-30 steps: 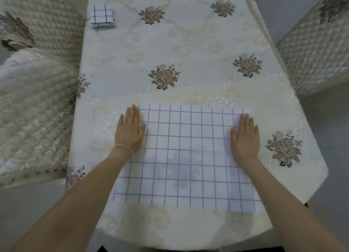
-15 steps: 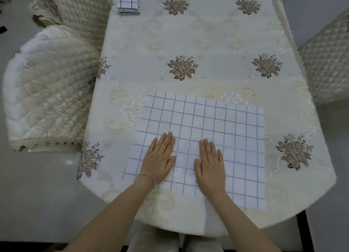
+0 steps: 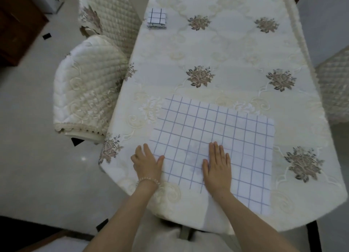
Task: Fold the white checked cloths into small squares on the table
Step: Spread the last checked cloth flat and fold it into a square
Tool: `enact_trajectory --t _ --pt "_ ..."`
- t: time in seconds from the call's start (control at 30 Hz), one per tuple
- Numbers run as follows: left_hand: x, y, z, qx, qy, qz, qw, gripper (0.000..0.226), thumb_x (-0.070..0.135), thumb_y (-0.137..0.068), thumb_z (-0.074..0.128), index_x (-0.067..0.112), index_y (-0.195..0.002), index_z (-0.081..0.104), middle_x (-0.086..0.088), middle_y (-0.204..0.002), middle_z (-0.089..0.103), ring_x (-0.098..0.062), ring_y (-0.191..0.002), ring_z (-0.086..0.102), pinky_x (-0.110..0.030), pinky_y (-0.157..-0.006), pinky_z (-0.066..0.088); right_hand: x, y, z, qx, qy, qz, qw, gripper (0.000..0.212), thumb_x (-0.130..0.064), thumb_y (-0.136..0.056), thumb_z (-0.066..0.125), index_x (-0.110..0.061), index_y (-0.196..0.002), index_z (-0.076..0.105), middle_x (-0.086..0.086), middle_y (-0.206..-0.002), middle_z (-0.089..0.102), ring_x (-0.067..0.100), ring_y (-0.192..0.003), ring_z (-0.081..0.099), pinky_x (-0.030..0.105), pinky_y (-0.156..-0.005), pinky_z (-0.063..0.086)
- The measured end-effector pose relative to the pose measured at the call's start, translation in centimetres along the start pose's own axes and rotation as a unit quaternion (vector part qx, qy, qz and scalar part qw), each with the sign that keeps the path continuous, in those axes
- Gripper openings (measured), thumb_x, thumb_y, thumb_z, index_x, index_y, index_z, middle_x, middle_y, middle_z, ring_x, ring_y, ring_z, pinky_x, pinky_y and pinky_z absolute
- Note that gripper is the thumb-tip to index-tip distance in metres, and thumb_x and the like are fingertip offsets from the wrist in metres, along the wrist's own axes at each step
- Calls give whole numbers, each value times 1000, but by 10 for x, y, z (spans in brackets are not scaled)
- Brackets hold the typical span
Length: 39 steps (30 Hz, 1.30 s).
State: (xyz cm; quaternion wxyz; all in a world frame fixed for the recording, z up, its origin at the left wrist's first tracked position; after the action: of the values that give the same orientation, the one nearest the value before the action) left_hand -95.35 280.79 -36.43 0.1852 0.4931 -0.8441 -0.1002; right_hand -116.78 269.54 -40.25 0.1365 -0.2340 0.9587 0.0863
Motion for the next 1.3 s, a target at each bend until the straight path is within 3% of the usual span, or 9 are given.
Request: enact_trajectory --t 0.17,0.37,0.5,0.6,0.7,0.8,0.97,1.13,1.3 --pt "1 -2 -3 1 112 -10 994 68 37 -80 71 2 -128 37 -18 -118 42 -32 -91 53 -36 -75 47 2 -1 1 3 -4 -3 1000 61 -42 -99 19 -16 -153 15 -1 -160 12 16 -148 8 37 -120 4" --pt "0 -7 -3 -10 161 -41 986 40 33 -79 69 12 -108 52 -1 -83 62 -27 -96 51 -36 -82 42 2 -1 1 4 -8 -6 1000 61 -42 -99 18 -15 -154 14 -1 -161 10 16 -148 7 38 -120 7" --pt "0 -11 -8 -53 266 -70 960 22 33 -65 69 19 -64 52 -9 -81 59 -28 -90 47 -28 -62 35 2 -1 1 6 -12 -5 1000 61 -41 -98 19 -14 -153 15 -1 -160 11 16 -148 9 37 -120 5" --pt "-5 -14 -19 -122 402 -65 905 20 21 -76 76 14 -80 58 -1 -82 61 -18 -80 56 -23 -63 42 2 -1 1 9 -13 -4 1000 61 -41 -98 19 -14 -153 16 -1 -160 12 17 -148 10 36 -120 3" --pt "-24 -18 -27 -130 367 -58 919 14 19 -80 73 11 -80 61 1 -76 62 -15 -71 57 -22 -59 43 2 -1 1 3 -14 -5 1000 61 -41 -98 19 -14 -154 15 -1 -160 10 16 -148 7 37 -120 3" --pt "-30 -14 -32 -85 337 -51 936 31 14 -79 70 14 -57 47 4 -54 44 -12 -53 39 -23 -49 30 2 -1 2 2 -10 -4 1000 61 -41 -98 18 -14 -154 14 -1 -160 10 17 -148 8 36 -120 3" --pt "1 8 -54 14 367 -14 930 20 10 -78 58 7 -63 45 3 -57 38 -10 -53 30 -23 -50 29 4 -4 0 -24 -51 -20 998 63 -44 -96 18 -17 -153 15 -3 -159 10 15 -147 8 34 -120 0" --pt "42 33 -79 84 326 102 936 23 14 -84 58 17 -64 47 7 -56 45 -9 -52 39 -25 -52 35 21 0 -34 25 -291 48 955 57 -36 -97 29 -22 -151 21 -12 -155 19 2 -143 15 25 -119 10" --pt "96 74 -93 99 299 205 927 19 17 -86 60 21 -70 50 5 -64 54 -11 -60 52 -24 -55 41 92 13 -71 84 -187 64 977 52 -20 -101 35 -13 -151 21 -3 -155 23 13 -144 16 30 -119 11"
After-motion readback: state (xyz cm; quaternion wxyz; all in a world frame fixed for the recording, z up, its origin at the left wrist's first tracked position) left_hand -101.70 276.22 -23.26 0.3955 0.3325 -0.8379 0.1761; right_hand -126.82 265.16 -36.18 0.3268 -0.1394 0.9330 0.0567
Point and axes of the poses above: each hand's wrist, its own y-axis away from the middle knuckle, its own z-axis out of the palm, x = y × z, the point moved 4 cm from there along -y, towards the middle knuckle
